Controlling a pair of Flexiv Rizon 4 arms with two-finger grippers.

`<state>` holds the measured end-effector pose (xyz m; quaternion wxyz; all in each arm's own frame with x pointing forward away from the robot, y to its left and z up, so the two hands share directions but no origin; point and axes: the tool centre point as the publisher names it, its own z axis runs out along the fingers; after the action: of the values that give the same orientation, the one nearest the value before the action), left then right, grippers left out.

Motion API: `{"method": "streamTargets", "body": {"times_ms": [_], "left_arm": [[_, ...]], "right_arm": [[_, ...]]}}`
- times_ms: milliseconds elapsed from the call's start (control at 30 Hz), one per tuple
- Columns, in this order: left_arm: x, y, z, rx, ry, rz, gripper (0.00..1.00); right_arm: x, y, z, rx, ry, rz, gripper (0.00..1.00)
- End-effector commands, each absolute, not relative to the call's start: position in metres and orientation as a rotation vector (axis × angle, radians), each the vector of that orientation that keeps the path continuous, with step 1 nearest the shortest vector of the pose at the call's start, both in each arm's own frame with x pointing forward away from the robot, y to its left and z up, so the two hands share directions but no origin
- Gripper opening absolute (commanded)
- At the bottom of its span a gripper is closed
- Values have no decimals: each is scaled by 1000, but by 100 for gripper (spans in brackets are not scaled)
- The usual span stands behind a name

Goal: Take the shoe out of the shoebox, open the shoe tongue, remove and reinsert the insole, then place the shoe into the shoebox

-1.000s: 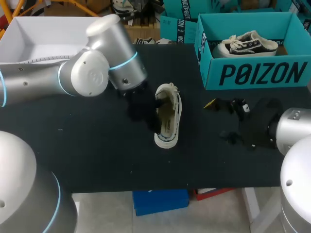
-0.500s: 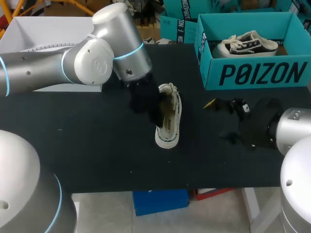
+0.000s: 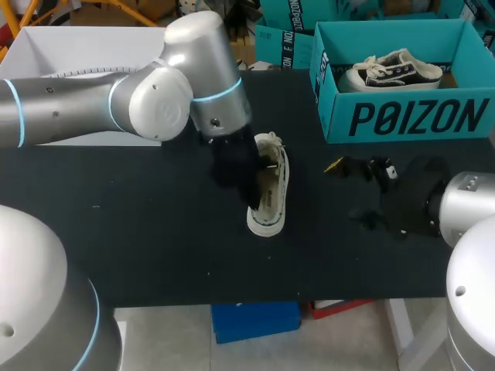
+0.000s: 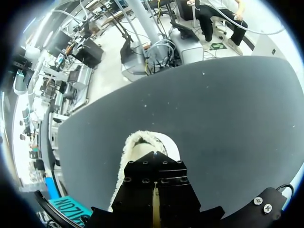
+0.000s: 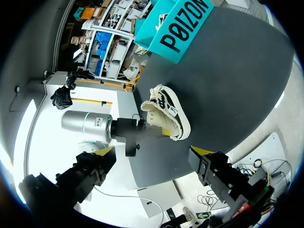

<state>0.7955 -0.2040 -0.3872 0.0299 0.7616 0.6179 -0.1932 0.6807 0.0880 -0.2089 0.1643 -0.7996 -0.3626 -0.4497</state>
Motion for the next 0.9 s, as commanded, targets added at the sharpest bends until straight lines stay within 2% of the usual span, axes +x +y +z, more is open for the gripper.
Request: {"method": "streamTargets", "body": {"times_ms": [33,567,900], "left_arm": [[799,-213,-399,2363,1904,-572,0],[801,-218,-421,2397,1936,-493,0],[803,-217,-407,2340,1936,-528,0]], "right_arm": [[675,81,-213,-2165,-1024,-1193,100],[675,81,-213,-2165,-1024,-1193,100],[675,81,-213,-2165,-1024,-1193,100]]}}
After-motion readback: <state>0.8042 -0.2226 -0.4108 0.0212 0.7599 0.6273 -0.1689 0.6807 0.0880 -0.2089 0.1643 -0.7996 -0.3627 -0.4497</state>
